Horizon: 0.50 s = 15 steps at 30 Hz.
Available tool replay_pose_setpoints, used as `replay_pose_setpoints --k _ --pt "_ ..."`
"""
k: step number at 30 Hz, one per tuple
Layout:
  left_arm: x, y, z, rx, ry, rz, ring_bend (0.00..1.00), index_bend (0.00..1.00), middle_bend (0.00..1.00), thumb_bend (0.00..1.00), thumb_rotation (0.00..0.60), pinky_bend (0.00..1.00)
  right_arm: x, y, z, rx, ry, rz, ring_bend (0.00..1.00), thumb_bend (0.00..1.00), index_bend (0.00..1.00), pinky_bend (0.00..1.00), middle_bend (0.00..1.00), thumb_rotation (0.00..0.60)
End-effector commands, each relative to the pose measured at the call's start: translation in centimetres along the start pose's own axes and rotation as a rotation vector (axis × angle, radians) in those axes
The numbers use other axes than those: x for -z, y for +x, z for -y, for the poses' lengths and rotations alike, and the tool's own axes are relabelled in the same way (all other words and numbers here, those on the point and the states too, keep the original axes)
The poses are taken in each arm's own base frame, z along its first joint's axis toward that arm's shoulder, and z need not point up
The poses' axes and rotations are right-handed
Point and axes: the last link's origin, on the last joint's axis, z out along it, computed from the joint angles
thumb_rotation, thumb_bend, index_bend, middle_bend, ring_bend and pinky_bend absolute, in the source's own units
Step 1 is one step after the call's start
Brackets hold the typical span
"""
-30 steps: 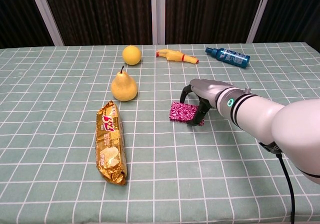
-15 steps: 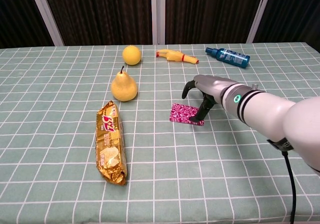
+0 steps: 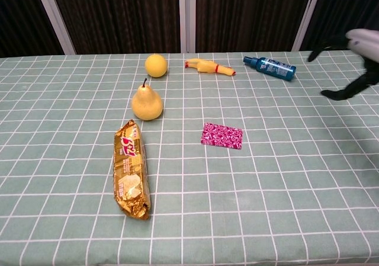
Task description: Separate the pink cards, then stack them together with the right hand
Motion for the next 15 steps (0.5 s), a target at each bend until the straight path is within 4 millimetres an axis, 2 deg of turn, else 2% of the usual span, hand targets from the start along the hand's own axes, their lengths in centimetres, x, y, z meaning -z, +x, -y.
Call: replay_pose_setpoints --k 1,8,11,15 --pt "-0.3 0.1 -0.2 -0.006 0.0 -0.004 0.13 0.16 0.16 0.01 0.6 0.14 6.5 2.7 -4.6 -0.03 -0.027 -0.064 0.0 0.18 0.24 0.0 0.09 0.595" --pt "-0.9 0.3 -1.0 -0.015 -0.012 -0.025 0.13 0.16 0.16 0.01 0.6 0.14 12.5 4.4 -6.9 -0.039 -0.077 -0.143 0.0 0.18 0.22 0.0 0.08 0.597" --pt "-1.0 0.4 -1.2 -0.02 -0.011 -0.026 0.13 0.16 0.16 0.01 0.6 0.14 13.6 4.5 -7.2 -0.043 -0.088 -0.154 0.0 0.18 0.22 0.0 0.07 0.6" --pt "-1.0 0.5 -1.3 -0.021 -0.011 -0.03 0.13 0.16 0.16 0.01 0.6 0.14 14.0 4.4 -7.1 -0.047 -0.063 -0.155 0.0 0.18 0.22 0.0 0.07 0.6"
